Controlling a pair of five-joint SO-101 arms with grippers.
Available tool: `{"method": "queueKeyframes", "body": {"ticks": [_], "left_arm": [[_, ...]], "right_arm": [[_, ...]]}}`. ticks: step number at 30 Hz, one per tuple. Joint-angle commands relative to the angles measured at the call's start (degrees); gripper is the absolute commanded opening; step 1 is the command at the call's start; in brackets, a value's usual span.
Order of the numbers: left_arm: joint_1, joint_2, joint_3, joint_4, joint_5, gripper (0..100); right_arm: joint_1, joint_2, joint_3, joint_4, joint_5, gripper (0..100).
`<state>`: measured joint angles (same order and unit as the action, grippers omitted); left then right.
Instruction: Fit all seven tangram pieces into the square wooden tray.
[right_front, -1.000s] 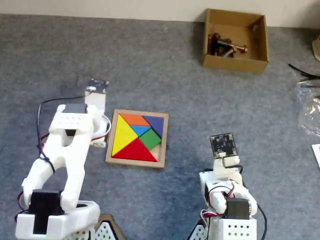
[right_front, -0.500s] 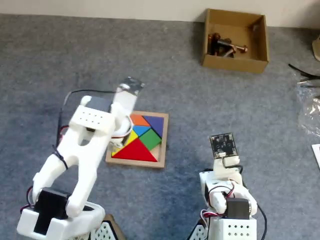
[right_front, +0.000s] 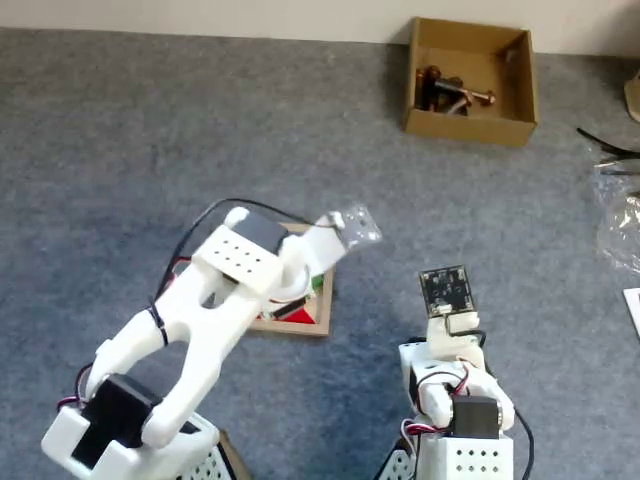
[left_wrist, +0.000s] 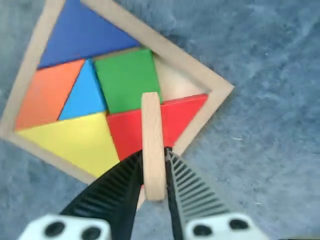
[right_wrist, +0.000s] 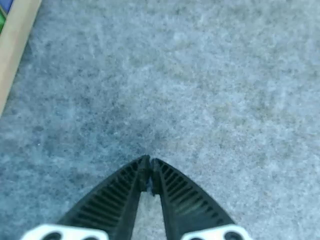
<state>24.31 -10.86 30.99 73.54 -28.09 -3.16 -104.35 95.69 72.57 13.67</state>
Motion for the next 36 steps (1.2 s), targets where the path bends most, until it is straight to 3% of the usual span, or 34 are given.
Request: {"method": "queueKeyframes", "body": {"ticks": [1, 9, 28, 36], "left_arm": [[0.9, -0.4, 2.0, -5.5, -1.2, 0], [1.5, -0.7, 11.0, -20.1, -1.1, 0], [1.7, -0.8, 9.4, -20.7, -0.8, 0], [7.6, -0.8, 9.1, -20.8, 2.2, 0]], "right_arm": [[-0.7, -0.3, 5.7, -1.3, -0.4, 0.5], [-0.7, -0.3, 5.7, -1.3, -0.4, 0.5], [-0.7, -0.3, 5.7, -1.3, -0.4, 0.5], [-0.7, -0.3, 5.7, -1.3, -0.4, 0.5]]}}
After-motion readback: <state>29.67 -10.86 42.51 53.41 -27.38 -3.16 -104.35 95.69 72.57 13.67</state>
